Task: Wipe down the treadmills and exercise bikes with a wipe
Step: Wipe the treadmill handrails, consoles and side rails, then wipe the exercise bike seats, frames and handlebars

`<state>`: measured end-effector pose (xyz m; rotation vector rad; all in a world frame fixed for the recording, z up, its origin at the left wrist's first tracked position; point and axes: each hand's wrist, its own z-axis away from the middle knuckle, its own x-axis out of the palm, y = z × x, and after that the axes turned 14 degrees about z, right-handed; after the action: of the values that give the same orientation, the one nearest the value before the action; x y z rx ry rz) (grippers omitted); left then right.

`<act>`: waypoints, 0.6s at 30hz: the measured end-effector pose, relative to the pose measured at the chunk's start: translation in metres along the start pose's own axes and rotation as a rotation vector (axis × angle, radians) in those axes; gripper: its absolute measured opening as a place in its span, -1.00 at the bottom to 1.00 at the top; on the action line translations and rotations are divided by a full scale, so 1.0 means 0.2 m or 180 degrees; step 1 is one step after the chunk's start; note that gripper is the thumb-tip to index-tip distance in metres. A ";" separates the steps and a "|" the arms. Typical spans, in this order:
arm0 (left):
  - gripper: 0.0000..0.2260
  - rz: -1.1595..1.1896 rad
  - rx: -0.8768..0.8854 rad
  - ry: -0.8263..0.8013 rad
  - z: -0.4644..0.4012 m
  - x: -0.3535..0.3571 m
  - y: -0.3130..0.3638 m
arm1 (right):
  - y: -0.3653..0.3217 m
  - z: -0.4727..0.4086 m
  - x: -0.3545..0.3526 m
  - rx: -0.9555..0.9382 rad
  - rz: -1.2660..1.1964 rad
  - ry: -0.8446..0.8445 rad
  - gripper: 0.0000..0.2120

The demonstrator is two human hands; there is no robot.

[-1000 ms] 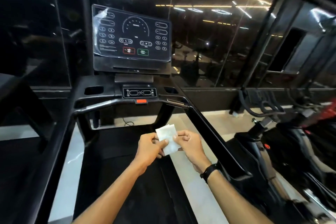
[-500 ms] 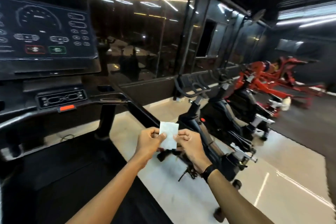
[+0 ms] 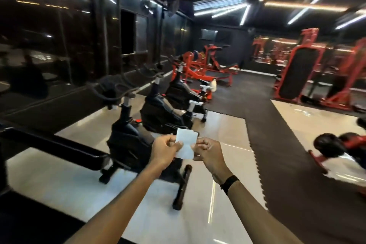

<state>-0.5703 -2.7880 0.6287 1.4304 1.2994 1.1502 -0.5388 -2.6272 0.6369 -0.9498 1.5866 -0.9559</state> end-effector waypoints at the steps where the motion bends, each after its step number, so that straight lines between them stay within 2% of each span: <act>1: -0.88 0.0021 0.0011 -0.0145 0.01 0.15 0.00 | 0.04 0.02 -0.14 0.0034 -0.0013 0.0122 -0.98; 5: -0.92 0.0105 0.0012 -0.0505 0.02 0.54 0.00 | 0.13 0.11 -0.51 0.0113 0.0091 0.0469 -0.91; 7: -0.91 0.0156 0.0031 -0.0729 0.04 0.75 0.00 | 0.18 0.16 -0.72 0.0123 0.0134 0.0675 -0.96; 9: -0.90 0.0225 0.0048 -0.0936 0.07 0.94 0.02 | 0.22 0.21 -0.91 0.0183 0.0182 0.0885 -0.90; 14: -0.87 0.0270 0.0034 -0.1342 0.10 1.29 0.04 | 0.29 0.29 -1.24 0.0274 0.0309 0.1299 -0.94; 18: -0.86 0.0283 -0.0040 -0.1575 0.08 1.51 0.03 | 0.35 0.33 -1.41 0.0344 0.0500 0.1565 -0.90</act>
<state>-0.5436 -2.4879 0.6548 1.6451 0.8862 0.7849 -0.4318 -2.3499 0.6603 -0.5254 1.9590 -1.2106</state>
